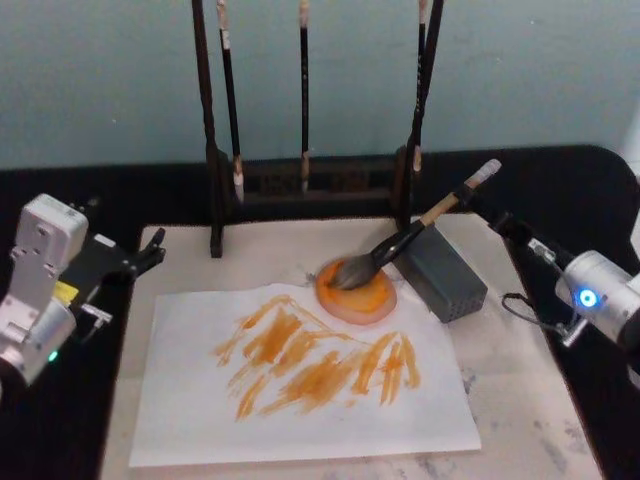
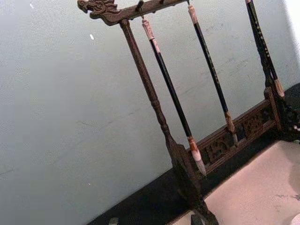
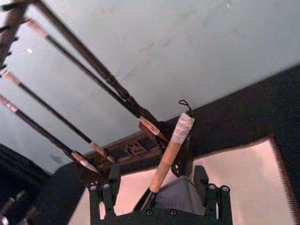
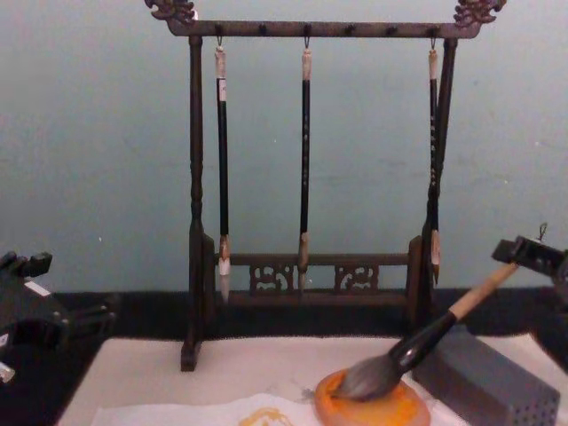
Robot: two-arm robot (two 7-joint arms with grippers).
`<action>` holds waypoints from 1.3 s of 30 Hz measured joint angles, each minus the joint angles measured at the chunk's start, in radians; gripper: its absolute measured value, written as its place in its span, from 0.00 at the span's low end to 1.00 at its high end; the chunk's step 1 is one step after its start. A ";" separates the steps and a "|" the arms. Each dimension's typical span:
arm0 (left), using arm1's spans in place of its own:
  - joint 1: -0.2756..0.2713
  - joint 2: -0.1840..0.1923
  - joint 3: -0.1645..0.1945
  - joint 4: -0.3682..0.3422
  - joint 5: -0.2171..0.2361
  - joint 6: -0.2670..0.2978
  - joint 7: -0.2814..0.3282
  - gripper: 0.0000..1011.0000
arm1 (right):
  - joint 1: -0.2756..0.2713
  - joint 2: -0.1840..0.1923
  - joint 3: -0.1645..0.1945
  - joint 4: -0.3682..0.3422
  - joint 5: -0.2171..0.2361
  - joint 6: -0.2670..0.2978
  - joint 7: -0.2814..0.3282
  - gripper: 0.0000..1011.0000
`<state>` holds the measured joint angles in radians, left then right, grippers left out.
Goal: Pick up the brush from the inkstone, write on the paper, then place the brush back to its original position.
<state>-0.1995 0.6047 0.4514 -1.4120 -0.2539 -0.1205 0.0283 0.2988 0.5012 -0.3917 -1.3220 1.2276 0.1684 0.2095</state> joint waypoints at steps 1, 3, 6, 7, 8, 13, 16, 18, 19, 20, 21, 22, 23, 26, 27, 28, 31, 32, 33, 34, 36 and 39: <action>0.000 0.000 0.000 0.000 0.000 0.000 0.000 0.99 | -0.018 0.012 -0.002 -0.026 -0.025 -0.022 -0.008 0.99; 0.000 0.000 0.000 0.000 0.000 0.000 0.000 0.99 | -0.039 0.022 -0.002 -0.055 -0.053 -0.045 -0.019 0.99; 0.000 0.000 0.000 0.000 0.000 0.000 0.000 0.99 | -0.072 0.037 -0.006 -0.107 -0.129 -0.106 -0.047 0.99; 0.000 0.000 0.000 0.000 0.000 0.000 0.000 0.99 | -0.087 0.042 -0.013 -0.129 -0.183 -0.146 -0.067 0.99; 0.000 0.000 0.000 0.000 0.000 0.000 0.000 0.99 | -0.092 0.043 -0.019 -0.138 -0.211 -0.165 -0.077 0.99; 0.000 0.000 0.000 0.000 0.000 0.000 0.000 0.99 | -0.101 0.039 -0.051 -0.157 -0.370 -0.259 -0.128 0.99; 0.000 0.000 0.000 0.000 0.000 0.000 0.000 0.99 | -0.092 0.031 -0.078 -0.147 -0.473 -0.306 -0.157 0.99; 0.000 0.000 0.000 0.000 0.000 0.000 0.000 0.99 | -0.081 0.024 -0.102 -0.132 -0.553 -0.336 -0.176 0.99; 0.000 0.000 0.000 0.000 0.000 0.000 0.000 0.99 | -0.077 0.022 -0.109 -0.125 -0.580 -0.345 -0.183 0.99; 0.000 0.000 0.000 0.000 0.000 0.000 0.000 0.99 | -0.068 0.018 -0.125 -0.107 -0.631 -0.362 -0.195 0.99; 0.000 0.000 0.000 0.000 0.000 0.000 0.000 0.99 | -0.064 0.015 -0.131 -0.100 -0.653 -0.370 -0.200 0.99; 0.000 0.000 0.000 0.000 0.000 0.000 0.000 0.99 | -0.060 0.013 -0.139 -0.092 -0.676 -0.377 -0.206 0.99; 0.000 0.000 0.000 0.000 0.000 0.000 0.000 0.99 | -0.057 0.011 -0.143 -0.085 -0.694 -0.382 -0.209 0.99; 0.000 0.000 0.000 0.000 0.000 0.000 0.000 0.99 | -0.046 0.003 -0.163 -0.060 -0.758 -0.396 -0.219 0.99; 0.000 0.000 0.000 0.000 0.000 0.000 0.000 0.99 | -0.042 -0.001 -0.170 -0.049 -0.782 -0.401 -0.223 0.99; 0.000 0.000 0.000 0.000 0.000 0.000 0.000 0.99 | -0.040 -0.004 -0.174 -0.043 -0.793 -0.403 -0.225 0.99; 0.000 0.000 0.000 0.000 0.000 0.000 0.000 0.99 | -0.034 -0.013 -0.182 -0.024 -0.830 -0.407 -0.233 0.99; 0.000 0.000 0.000 0.000 0.000 0.000 0.000 0.99 | -0.033 -0.015 -0.184 -0.021 -0.838 -0.408 -0.235 0.99; 0.000 0.000 0.000 0.000 0.000 0.000 0.000 0.99 | -0.031 -0.019 -0.186 -0.013 -0.854 -0.410 -0.239 0.99; 0.000 0.000 0.000 0.000 0.000 0.000 0.000 0.99 | -0.030 -0.021 -0.187 -0.009 -0.861 -0.410 -0.242 0.99; 0.000 0.000 0.000 0.000 0.000 0.000 0.000 0.99 | -0.028 -0.024 -0.189 -0.004 -0.870 -0.410 -0.245 0.99; 0.000 0.000 0.000 0.000 0.000 0.000 0.000 0.99 | -0.028 -0.023 -0.188 -0.005 -0.869 -0.410 -0.245 0.99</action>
<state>-0.1995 0.6047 0.4514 -1.4119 -0.2539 -0.1205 0.0283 0.2704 0.4779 -0.5802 -1.3266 0.3584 -0.2418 -0.0356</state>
